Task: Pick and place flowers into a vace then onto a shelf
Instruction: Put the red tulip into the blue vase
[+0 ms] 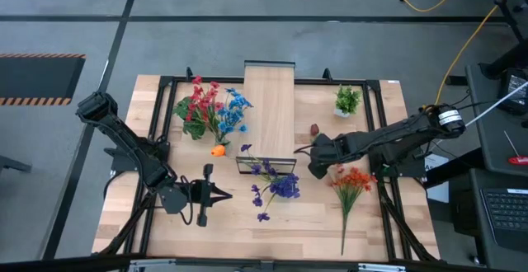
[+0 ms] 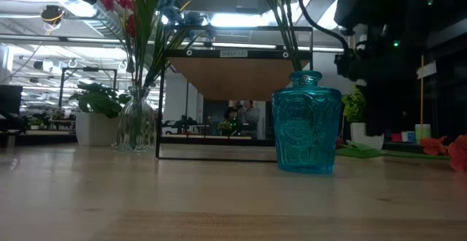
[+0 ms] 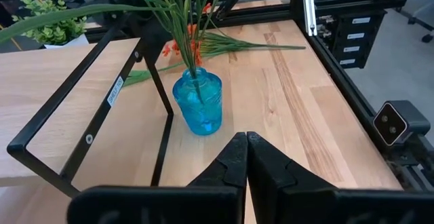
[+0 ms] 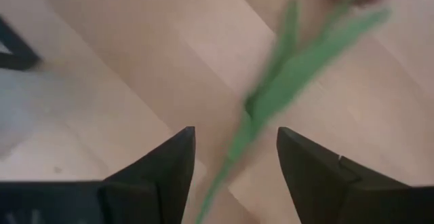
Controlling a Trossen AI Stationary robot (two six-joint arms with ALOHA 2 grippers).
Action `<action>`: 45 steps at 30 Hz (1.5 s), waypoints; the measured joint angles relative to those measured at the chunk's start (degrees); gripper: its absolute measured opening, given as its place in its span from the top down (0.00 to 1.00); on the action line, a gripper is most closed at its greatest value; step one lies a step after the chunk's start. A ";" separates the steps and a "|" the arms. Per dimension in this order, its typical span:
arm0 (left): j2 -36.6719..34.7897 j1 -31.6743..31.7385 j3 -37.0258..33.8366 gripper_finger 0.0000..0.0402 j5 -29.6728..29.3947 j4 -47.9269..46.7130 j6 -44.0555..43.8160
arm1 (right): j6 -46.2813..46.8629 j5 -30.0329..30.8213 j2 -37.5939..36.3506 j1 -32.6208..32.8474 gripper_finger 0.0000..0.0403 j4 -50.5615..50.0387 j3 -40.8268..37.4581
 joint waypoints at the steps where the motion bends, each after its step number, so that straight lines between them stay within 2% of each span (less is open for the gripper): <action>1: 0.00 0.00 0.00 1.00 0.00 -0.04 0.00 | -1.20 0.00 0.00 -0.19 0.48 1.59 -0.34; 31: 0.00 0.00 -0.02 1.00 0.00 -0.28 -0.46 | 1.95 0.15 -0.04 -2.11 0.52 11.64 -9.88; 35: 0.00 0.00 -0.02 0.99 0.00 -0.28 -0.44 | 2.00 0.40 -0.04 -2.11 0.62 11.76 -9.92; 42: 0.00 0.00 -0.02 0.98 -0.01 -0.28 -0.44 | 6.54 0.28 -0.04 -2.11 0.94 14.09 -9.94; 45: 0.00 0.00 -0.02 0.99 0.00 -0.28 -0.44 | 6.60 2.11 -0.04 -2.13 0.97 16.56 -9.96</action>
